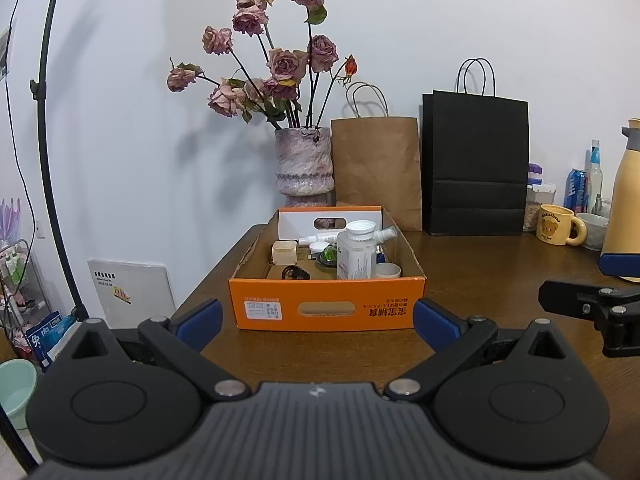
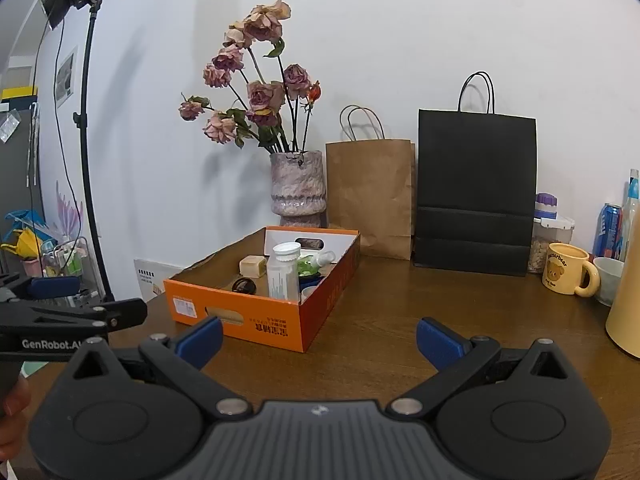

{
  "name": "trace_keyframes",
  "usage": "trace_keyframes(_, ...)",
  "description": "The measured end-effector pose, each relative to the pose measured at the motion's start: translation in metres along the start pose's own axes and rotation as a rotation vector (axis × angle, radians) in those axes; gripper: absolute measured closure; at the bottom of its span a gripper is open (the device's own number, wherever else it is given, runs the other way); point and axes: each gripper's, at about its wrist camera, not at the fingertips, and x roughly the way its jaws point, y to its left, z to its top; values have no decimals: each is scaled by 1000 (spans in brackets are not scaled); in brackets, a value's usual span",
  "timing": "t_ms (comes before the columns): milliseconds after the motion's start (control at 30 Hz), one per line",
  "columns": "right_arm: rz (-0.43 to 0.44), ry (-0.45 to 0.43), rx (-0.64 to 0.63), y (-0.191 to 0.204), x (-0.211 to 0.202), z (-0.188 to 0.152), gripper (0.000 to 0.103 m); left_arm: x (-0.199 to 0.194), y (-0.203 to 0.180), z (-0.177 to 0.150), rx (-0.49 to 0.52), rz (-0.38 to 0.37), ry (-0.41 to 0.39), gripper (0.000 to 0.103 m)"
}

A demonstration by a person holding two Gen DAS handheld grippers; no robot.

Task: Organize rigid objects

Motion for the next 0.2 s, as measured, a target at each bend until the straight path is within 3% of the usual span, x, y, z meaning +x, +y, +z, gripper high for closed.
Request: trace_keyframes(200, -3, 9, 5, -1, 3, -2, 0, 2, -1, -2, 5, 4, 7, 0)
